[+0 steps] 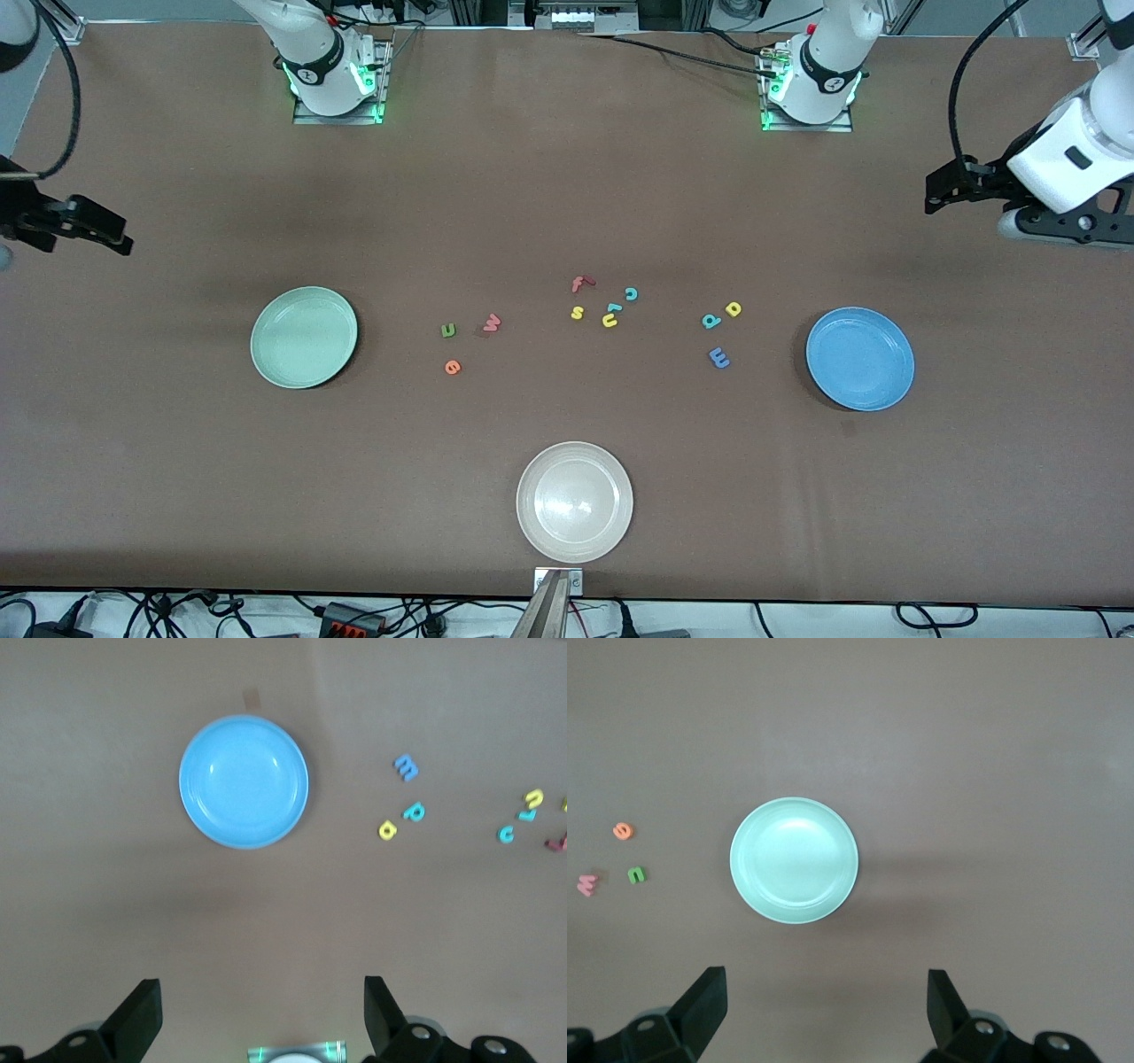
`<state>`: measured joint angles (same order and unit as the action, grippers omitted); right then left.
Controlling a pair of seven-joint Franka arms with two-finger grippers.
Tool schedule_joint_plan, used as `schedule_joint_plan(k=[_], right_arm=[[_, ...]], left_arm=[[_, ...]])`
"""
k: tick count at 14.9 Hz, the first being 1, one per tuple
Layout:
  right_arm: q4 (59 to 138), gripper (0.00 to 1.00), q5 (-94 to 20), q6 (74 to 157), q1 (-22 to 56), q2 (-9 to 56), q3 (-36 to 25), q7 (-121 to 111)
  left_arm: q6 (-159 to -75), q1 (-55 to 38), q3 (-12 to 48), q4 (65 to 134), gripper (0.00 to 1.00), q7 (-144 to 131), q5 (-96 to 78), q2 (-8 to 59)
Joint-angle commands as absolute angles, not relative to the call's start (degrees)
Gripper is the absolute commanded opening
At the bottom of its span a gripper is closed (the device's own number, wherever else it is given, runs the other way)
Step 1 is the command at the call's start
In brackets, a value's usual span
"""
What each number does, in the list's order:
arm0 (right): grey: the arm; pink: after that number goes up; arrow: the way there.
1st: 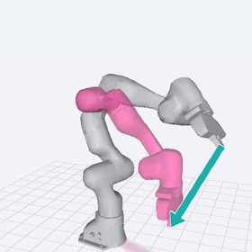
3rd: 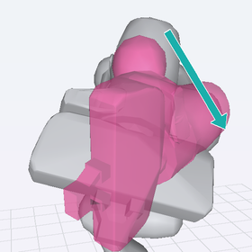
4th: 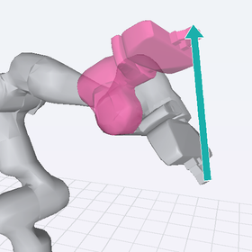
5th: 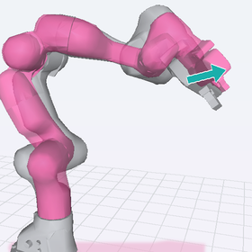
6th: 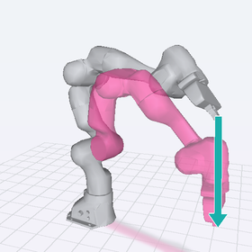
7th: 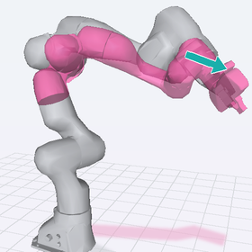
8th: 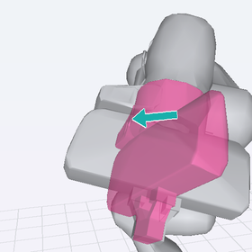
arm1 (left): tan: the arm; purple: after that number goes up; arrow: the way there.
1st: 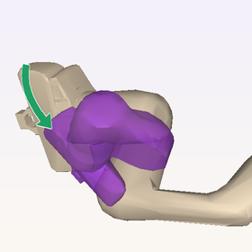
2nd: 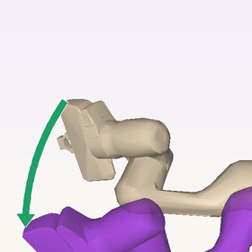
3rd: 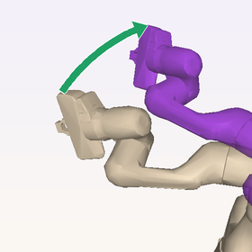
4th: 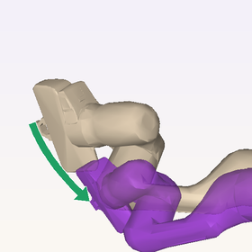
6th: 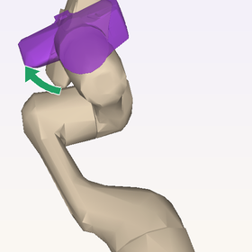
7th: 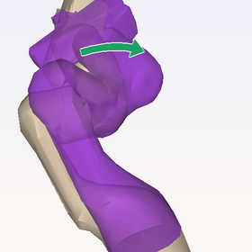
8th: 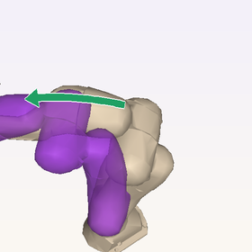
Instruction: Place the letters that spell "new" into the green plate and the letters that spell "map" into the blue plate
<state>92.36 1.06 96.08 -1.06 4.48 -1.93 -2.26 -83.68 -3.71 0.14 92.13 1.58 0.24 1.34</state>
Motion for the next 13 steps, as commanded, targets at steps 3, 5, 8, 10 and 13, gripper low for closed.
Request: schedule_joint_plan(k=[3,5,8,10,13], right_arm=[[92.5,1.0,1.1,100.2,7.6,12.3,-1.6,2.5],[92.5,1.0,0.8,103.4,12.0,16.0,-1.6,3.9],[92.2,1.0,0.7,108.2,19.1,21.3,-1.6,11.0],[92.2,1.0,0.7,111.9,22.0,25.1,-1.6,14.2],[91.9,1.0,0.5,118.0,24.8,31.3,-1.6,14.5]], left_arm=[[-80.4,-5.4,0.5,89.8,1.0,3.3,-0.3,7.3],[-81.2,-7.7,0.8,89.7,1.0,3.3,-0.1,11.1],[-89.2,-11.9,0.8,89.8,1.0,2.3,0.1,16.6],[-93.6,-13.5,0.8,89.8,1.0,-3.3,-1.0,20.6],[-101.0,-16.4,0.8,89.8,1.0,-18.6,-3.8,25.8]])
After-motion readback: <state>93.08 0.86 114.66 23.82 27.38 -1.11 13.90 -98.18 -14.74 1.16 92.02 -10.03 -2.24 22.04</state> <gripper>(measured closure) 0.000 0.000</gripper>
